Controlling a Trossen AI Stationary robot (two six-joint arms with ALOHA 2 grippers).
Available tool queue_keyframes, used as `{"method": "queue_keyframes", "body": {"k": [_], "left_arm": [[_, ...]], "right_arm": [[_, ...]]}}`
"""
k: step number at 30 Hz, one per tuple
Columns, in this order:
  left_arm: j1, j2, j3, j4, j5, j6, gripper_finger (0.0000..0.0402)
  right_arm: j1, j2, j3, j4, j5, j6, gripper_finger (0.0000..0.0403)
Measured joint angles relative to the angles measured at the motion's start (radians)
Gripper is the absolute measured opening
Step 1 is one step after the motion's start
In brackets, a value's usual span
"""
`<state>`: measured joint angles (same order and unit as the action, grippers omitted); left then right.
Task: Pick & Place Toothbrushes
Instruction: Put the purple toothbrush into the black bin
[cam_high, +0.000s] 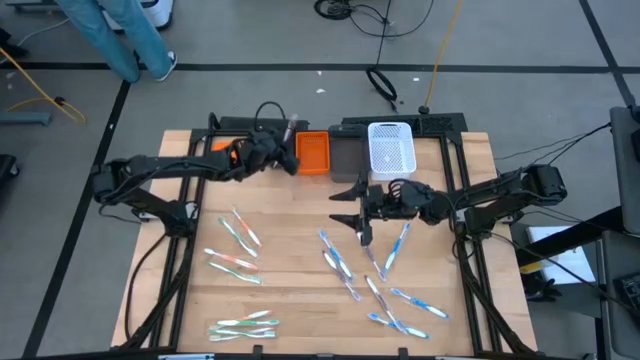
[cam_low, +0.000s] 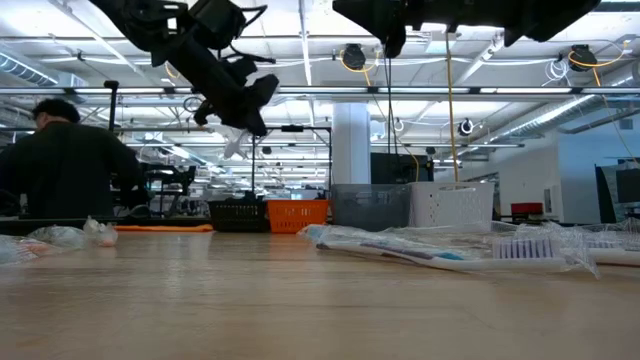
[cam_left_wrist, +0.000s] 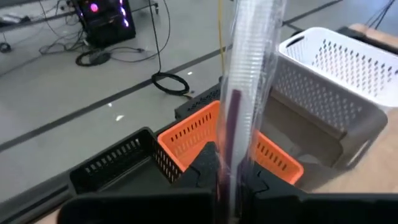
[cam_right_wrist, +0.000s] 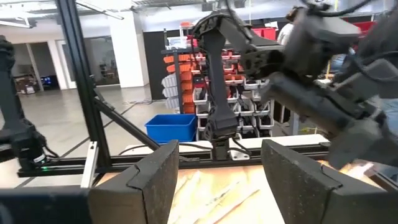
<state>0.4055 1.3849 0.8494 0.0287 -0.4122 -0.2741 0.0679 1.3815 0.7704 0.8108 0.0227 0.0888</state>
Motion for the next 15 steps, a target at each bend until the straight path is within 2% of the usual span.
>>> {"method": "queue_keyframes", "body": {"k": [7, 15], "left_arm": [[0.064, 0.061, -0.005, -0.007, 0.006, -0.047, 0.0011], [0.128, 0.175, -0.003, 0.096, 0.006, -0.050, 0.0011]], "right_arm": [[0.019, 0.000, 0.000, 0.000, 0.002, -0.004, 0.0216], [0.020, 0.000, 0.000, 0.000, 0.002, -0.004, 0.0214]]}}
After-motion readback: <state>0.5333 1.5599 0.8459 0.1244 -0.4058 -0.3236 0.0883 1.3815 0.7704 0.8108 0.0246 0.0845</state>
